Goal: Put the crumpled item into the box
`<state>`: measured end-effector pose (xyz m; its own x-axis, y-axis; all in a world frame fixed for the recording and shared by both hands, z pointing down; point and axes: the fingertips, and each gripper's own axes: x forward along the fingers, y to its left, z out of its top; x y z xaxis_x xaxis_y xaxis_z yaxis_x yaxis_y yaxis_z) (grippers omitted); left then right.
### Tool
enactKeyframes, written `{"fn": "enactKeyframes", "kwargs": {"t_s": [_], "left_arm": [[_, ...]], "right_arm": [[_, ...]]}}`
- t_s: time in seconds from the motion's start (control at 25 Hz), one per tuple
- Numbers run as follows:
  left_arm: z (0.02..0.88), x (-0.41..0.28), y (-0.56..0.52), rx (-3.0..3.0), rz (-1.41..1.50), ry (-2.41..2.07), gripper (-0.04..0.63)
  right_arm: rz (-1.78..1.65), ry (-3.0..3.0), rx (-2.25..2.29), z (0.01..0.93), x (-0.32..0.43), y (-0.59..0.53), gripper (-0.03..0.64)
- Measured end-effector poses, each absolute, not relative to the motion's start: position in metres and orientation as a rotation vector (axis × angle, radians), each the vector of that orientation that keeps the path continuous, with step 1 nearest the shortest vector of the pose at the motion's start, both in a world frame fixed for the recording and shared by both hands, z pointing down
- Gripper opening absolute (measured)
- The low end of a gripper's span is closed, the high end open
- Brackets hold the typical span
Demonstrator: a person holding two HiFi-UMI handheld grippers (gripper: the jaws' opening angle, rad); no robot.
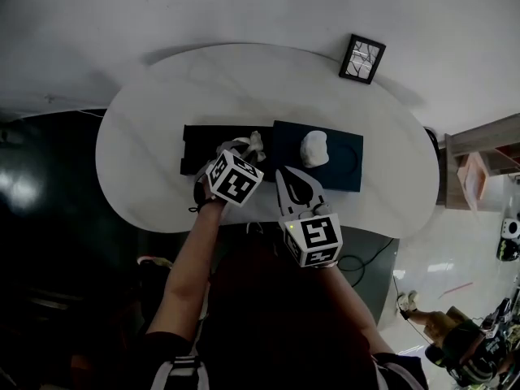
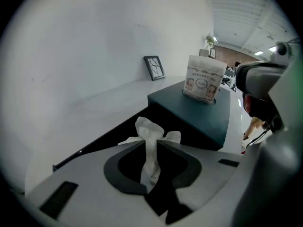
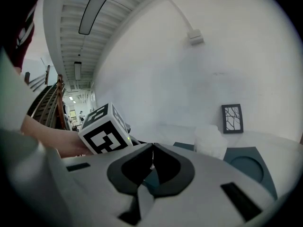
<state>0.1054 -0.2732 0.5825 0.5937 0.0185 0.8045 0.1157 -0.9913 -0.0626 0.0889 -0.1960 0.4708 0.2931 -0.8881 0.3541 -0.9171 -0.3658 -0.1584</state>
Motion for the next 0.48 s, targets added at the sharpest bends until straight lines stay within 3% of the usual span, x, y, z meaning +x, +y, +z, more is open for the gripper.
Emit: {"fn": "enactKeyframes", "kwargs": {"t_s": [0.48], "left_arm": [[0.5789, 0.1054, -0.2768, -2.729, -1.374, -0.114, 0.115]], "right_arm": [[0.607, -1.746, 2.45, 0.4709, 0.0895, -0.1973, 0.015]]}}
